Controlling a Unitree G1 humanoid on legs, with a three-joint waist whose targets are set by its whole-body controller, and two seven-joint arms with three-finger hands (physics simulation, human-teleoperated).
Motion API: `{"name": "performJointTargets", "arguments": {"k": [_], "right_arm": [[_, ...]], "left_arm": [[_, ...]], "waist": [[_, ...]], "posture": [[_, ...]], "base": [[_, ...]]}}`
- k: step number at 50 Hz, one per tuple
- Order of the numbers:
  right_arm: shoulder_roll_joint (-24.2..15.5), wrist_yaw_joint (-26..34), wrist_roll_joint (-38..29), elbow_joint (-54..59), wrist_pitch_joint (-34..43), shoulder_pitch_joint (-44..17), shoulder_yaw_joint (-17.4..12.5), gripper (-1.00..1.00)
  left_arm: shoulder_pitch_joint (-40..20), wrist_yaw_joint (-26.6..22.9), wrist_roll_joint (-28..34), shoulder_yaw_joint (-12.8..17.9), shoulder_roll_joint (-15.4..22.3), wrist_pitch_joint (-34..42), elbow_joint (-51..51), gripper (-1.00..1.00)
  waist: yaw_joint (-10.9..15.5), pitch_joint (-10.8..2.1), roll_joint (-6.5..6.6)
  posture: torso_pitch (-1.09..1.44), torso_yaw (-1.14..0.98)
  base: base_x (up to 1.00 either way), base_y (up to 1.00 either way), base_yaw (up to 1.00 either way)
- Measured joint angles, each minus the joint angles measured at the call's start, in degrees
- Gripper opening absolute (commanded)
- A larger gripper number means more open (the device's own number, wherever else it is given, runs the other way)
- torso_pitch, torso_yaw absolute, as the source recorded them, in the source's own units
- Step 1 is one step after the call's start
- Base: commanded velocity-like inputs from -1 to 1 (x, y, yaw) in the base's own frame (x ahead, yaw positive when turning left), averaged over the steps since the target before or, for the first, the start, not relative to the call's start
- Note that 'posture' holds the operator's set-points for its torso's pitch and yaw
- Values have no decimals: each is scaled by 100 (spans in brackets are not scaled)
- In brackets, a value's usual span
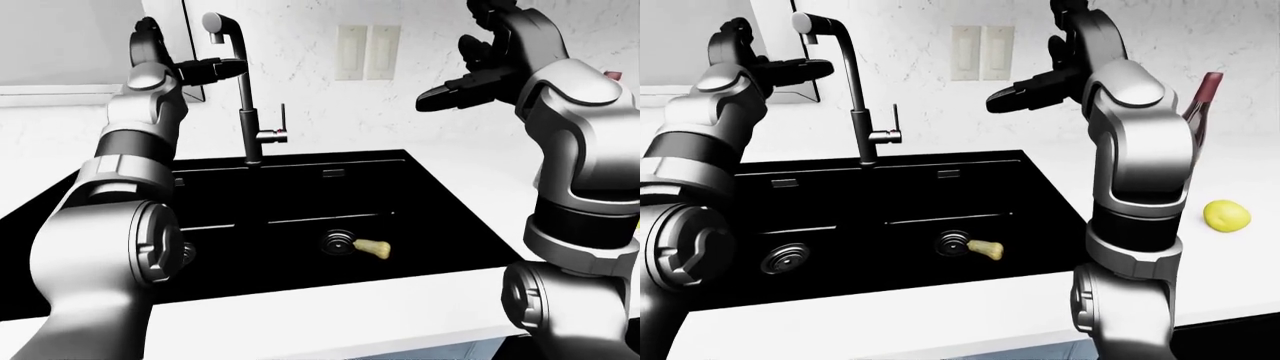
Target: Turn the sink spout to the right.
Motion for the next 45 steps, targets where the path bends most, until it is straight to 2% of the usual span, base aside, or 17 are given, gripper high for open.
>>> {"name": "performJointTargets", "arguments": {"k": [15,26,45], "right_arm": [[-34,-10,41,-158,60,122,-42,100],[-43,-17,84,-253,75,217,-66,100],[-60,-11,32,-177,119,51,-1,100]], "left_arm": [[-168,39,128,-59,-241,63,-49,100],[-376,1,253,-208,-550,236,-280,100],[-250,-2,273,-261,-717,305,-409,100]], "waist": [[-4,18,-16],[-12,15,-42],[-22,11,-55]], "posture": [[-43,0],[-43,0],[-43,0]], "base": [[0,0,0],[0,0,0],[0,0,0]]}}
